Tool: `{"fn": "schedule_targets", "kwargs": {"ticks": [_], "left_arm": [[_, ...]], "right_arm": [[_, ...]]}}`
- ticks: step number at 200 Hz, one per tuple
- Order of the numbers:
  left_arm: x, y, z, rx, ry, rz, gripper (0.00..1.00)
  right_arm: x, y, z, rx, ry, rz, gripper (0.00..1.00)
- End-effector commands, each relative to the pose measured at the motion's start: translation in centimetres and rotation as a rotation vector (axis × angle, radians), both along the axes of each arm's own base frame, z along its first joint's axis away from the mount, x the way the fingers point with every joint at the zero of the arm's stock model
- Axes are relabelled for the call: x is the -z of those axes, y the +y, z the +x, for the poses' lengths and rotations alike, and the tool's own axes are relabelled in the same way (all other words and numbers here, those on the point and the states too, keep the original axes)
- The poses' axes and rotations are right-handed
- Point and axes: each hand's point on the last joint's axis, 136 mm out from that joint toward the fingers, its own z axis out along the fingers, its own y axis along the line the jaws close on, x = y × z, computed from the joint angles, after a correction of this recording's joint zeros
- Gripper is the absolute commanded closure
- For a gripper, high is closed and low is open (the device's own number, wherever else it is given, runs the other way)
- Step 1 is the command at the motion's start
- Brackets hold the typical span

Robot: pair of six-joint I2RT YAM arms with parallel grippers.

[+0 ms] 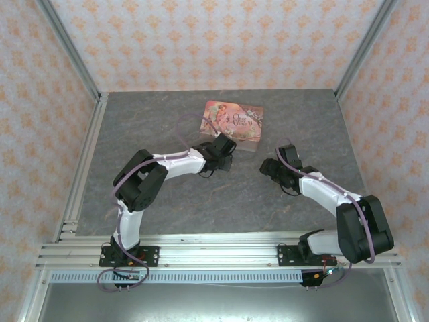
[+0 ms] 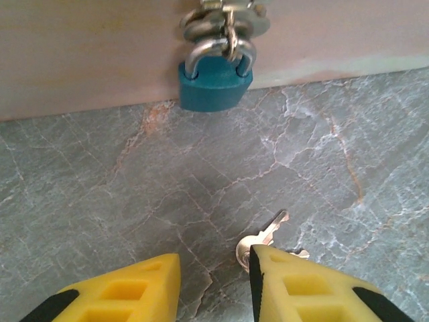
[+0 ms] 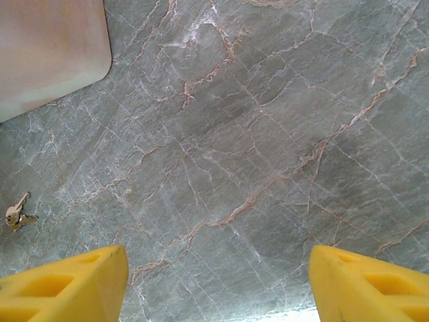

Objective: Unlock the padlock with the key

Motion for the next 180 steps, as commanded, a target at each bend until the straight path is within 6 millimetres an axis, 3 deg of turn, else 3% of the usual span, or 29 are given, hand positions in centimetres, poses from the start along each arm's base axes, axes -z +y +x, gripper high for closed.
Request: {"fn": "schedule_targets", "kwargs": {"ticks": [1, 79, 180], "left_arm": [[0.6, 0.2, 0.0, -0.023, 0.01, 0.027, 0.67], [1.6, 0.1, -0.2, -0.013, 0.034, 0.036, 0.66], [-1.1, -0.6, -0.2, -0.004, 0.011, -0.022, 0.66]], "right_arm": [[-0.2, 0.3, -0.1, -0.01, 0.003, 0.003, 0.28], [-0.4, 0.4, -0.2, -0.016, 0.0, 0.013, 0.28], [-0.2, 0.7, -0.2, -0.016, 0.009, 0.03, 0.28]]}}
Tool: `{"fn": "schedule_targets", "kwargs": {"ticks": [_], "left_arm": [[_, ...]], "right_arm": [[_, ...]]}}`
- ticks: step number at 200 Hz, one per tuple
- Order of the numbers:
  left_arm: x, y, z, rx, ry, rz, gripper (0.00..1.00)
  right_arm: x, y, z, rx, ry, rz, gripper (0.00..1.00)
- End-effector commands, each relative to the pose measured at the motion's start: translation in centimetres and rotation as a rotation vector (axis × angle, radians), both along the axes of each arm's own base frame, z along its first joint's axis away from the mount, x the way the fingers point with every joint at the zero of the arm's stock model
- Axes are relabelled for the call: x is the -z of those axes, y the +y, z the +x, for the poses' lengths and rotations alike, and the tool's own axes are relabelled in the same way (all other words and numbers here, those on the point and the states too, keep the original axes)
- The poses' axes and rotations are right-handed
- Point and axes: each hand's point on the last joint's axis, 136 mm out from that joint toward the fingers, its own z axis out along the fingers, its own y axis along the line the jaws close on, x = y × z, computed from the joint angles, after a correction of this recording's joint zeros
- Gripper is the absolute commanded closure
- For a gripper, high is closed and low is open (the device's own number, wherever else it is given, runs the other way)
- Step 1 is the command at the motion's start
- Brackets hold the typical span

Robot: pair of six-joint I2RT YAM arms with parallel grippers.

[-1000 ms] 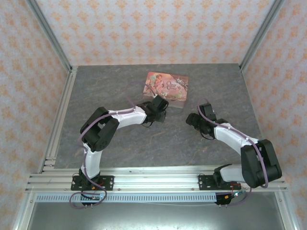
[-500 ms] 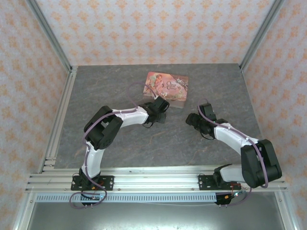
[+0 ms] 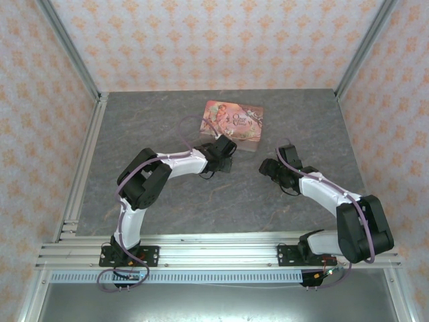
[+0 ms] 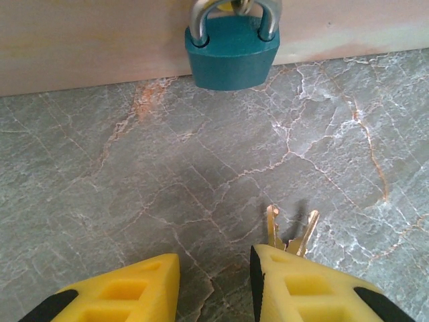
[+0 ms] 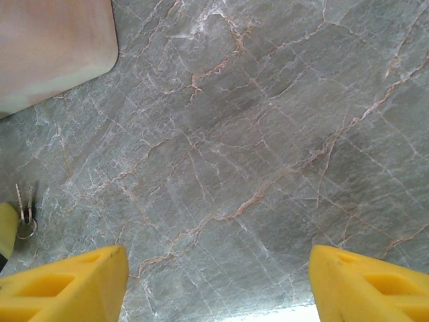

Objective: Unlock the padlock with the key

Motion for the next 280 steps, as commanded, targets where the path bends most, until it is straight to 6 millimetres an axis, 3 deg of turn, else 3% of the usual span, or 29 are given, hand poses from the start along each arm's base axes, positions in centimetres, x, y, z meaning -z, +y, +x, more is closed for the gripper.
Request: {"fn": "schedule_targets", "kwargs": {"ticks": [1, 91, 146, 208, 280], "left_arm": [[-2.5, -0.4, -0.1, -0.001, -0.02, -0.026, 0.66], [-4.5, -1.1, 0.0, -0.109, -0.004, -0.159, 0.67], [-3.0, -0.8, -0.2, -0.311, 0.086, -0.207, 0.76], [-2.6, -1.6, -0.6, -0.328, 0.093, -0.156, 0.7], [-1.5, -1.0, -1.2, -0.362, 0.106, -0.083, 0.69]], "right_arm": [[-0.2, 0.3, -0.1, -0.002, 0.003, 0.011, 0.28], [0.0, 0.6, -0.1, -0.011, 0.015, 0.023, 0.29], [0.3, 0.8, -0.2, -0.019, 0.024, 0.03, 0.29], [0.5, 0.9, -0.3, -0.032, 0.028, 0.029, 0.29], [0.6, 0.9, -0.4, -0.043, 0.03, 0.023, 0.29]]}}
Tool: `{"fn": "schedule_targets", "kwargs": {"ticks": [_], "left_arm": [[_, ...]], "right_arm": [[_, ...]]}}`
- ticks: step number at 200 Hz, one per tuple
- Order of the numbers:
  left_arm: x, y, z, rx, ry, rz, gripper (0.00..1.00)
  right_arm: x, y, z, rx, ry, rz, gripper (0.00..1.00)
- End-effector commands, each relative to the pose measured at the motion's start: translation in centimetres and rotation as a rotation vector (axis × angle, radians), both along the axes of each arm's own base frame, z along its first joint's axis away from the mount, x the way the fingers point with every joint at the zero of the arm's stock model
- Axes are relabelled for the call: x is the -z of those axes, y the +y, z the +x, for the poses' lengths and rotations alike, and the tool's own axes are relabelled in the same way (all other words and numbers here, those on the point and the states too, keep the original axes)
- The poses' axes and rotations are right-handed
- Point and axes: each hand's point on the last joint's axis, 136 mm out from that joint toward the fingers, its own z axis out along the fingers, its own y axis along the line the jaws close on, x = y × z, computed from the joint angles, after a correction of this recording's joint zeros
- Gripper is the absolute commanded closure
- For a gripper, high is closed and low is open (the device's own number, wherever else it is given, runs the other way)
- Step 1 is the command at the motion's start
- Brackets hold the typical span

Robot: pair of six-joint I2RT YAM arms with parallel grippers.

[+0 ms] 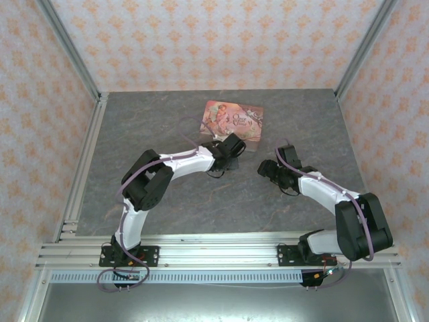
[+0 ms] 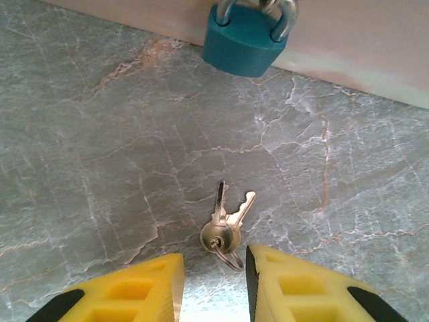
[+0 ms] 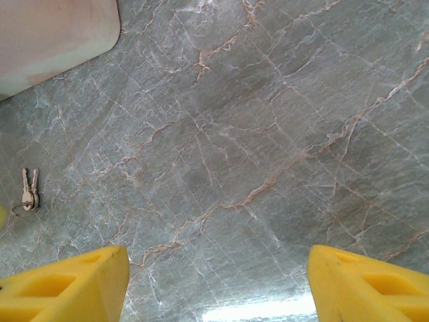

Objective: Unlock the padlock with the key

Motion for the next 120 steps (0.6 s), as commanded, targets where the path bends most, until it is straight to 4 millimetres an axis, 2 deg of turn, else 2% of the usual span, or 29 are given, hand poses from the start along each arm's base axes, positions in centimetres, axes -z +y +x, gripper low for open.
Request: {"fn": "schedule_targets", "kwargs": {"ticks": [1, 71, 120], "left_arm": [[0.1, 0.6, 0.2, -0.036, -0.005, 0.048, 0.69], [0.6, -0.7, 0.4, -0.027, 0.013, 0.031, 0.69], [1.0, 0.0, -0.2, -0.046, 0.031, 0.085, 0.7]], "right_arm": [[0.0, 0.2, 0.0, -0.016, 0.001, -0.008, 0.29], [0.0, 0.1, -0.1, -0.023, 0.001, -0.016, 0.29], [0.1, 0.0, -0.3, -0.025, 0.004, -0.024, 0.29]]}}
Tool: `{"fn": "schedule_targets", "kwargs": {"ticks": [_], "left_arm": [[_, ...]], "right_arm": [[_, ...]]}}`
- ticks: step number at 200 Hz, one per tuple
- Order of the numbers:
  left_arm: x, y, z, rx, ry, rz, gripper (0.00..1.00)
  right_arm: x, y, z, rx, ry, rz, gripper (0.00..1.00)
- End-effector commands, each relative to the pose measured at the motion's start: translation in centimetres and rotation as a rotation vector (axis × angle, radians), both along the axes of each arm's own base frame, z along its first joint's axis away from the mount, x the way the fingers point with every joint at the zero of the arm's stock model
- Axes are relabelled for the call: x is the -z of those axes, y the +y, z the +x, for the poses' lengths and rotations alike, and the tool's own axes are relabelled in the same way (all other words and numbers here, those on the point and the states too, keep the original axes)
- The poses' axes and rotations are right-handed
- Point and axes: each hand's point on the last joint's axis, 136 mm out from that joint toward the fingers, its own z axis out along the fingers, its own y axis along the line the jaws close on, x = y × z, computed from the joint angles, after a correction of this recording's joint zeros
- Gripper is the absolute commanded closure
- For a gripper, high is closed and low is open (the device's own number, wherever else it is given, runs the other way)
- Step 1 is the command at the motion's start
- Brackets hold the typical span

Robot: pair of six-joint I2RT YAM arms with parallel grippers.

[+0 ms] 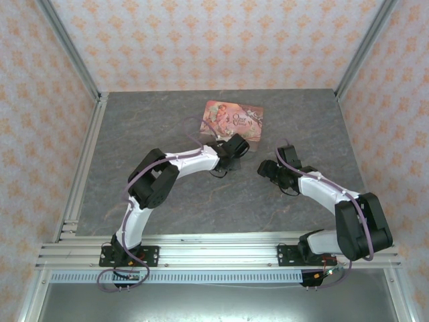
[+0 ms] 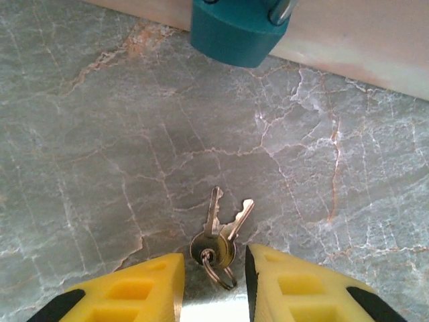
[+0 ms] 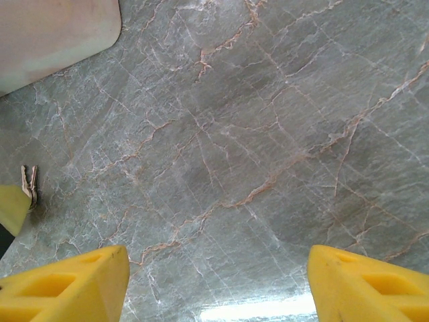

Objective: Unlock the padlock with the key

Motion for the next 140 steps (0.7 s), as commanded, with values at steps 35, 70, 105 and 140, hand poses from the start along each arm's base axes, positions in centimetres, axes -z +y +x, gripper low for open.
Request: {"fn": "schedule_targets", "kwargs": {"ticks": [35, 70, 105, 140], "left_arm": [[0.4, 1.0, -0.6, -0.024, 0.013, 0.078, 0.7], [0.5, 1.0, -0.3, -0.011, -0.004, 0.083, 0.71], [0.8, 1.0, 0.1, -0.006, -0.002, 0.089, 0.71], [1.2, 0.9, 0.4, 0.0, 0.005, 0.097, 0.71]], "right_arm": [[-0.1, 0.0, -0.2, -0.016, 0.003, -0.015, 0.29], [-0.1, 0.0, -0.3, -0.018, 0.002, -0.016, 0.29], [-0.1, -0.1, -0.5, -0.017, 0.002, -0.017, 0.29], [-0.1, -0.1, -0.5, -0.019, 0.0, -0.02, 0.29]]}}
